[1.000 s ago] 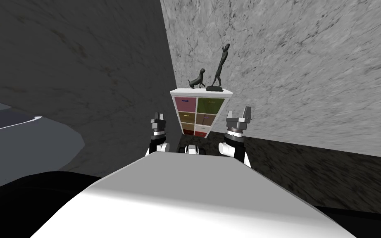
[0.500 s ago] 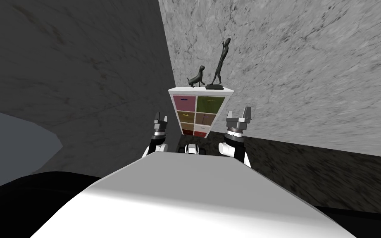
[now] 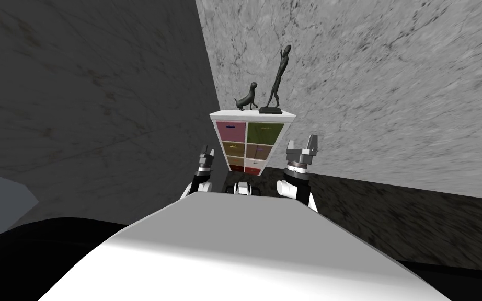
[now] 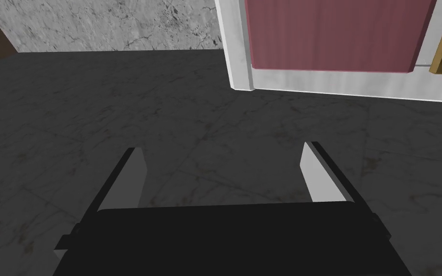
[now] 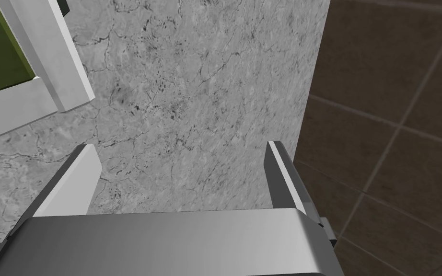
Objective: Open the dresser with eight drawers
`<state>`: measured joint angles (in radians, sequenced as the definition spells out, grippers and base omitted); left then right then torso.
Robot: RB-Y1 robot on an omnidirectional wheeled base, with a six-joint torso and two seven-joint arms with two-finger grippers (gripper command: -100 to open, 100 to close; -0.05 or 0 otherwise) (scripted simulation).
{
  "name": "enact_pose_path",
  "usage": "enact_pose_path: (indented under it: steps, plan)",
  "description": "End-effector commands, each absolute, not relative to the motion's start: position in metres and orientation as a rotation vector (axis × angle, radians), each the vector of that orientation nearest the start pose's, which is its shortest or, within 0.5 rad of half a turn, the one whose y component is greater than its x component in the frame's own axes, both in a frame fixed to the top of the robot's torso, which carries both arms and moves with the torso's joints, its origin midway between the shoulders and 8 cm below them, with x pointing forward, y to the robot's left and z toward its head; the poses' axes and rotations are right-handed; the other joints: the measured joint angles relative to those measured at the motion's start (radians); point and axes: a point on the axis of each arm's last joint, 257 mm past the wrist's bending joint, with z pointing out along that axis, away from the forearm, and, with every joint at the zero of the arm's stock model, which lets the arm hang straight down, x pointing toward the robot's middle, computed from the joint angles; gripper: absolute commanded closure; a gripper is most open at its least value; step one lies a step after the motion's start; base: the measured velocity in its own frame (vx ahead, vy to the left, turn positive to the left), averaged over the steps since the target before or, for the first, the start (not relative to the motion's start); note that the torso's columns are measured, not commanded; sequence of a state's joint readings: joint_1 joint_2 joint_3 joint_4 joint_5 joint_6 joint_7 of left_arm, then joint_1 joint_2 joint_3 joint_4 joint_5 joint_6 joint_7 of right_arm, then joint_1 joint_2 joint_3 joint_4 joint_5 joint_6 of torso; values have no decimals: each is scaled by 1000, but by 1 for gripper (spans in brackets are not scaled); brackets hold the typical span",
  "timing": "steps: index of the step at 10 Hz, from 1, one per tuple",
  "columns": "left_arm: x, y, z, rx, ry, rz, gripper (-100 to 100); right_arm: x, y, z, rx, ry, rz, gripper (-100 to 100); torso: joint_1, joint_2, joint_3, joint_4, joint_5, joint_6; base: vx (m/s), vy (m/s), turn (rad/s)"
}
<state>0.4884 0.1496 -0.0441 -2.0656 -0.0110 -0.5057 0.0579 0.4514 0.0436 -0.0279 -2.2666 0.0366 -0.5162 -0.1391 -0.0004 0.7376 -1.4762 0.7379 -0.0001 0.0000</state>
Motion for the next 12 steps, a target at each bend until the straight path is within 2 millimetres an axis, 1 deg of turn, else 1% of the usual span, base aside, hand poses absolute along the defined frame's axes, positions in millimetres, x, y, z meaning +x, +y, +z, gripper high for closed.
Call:
enact_pose_path:
  steps: [1, 5, 6, 7, 8, 10, 11, 12]
  plan:
    - [387, 266, -98, -761, 915, -1315, -100, 345, -283, 37, 675, 526, 1408, 0, 0, 1, 0, 0, 0, 0, 53, -40, -16]
    - [396, 270, -128, -803, 960, -1292, -100, 345, -283, 37, 675, 526, 1408, 0, 1, 1, 0, 0, 0, 0, 51, -32, -12]
    - [400, 271, -141, -821, 978, -1282, -100, 345, -283, 37, 675, 526, 1408, 0, 0, 1, 0, 0, 0, 0, 58, -40, -16]
    - [402, 272, -148, -830, 986, -1278, -100, 345, -283, 37, 675, 526, 1408, 0, 0, 0, 0, 0, 0, 0, 70, -49, -16]
    - [405, 273, -159, -847, 1002, -1269, -100, 345, -283, 37, 675, 526, 1408, 0, -1, -1, 0, 0, 0, 0, 78, -56, -19]
    - [407, 274, -171, -864, 1016, -1261, -100, 345, -283, 37, 675, 526, 1408, 0, 0, 0, 0, 0, 0, 0, 67, -41, -12]
    - [410, 276, -182, -881, 1031, -1252, -100, 345, -283, 37, 675, 526, 1408, 0, 1, 1, 1, 0, 0, 0, 65, -31, -14]
    - [411, 276, -189, -890, 1040, -1247, -100, 345, -283, 37, 675, 526, 1408, 0, 1, 1, 1, 0, 0, 0, 63, -31, -15]
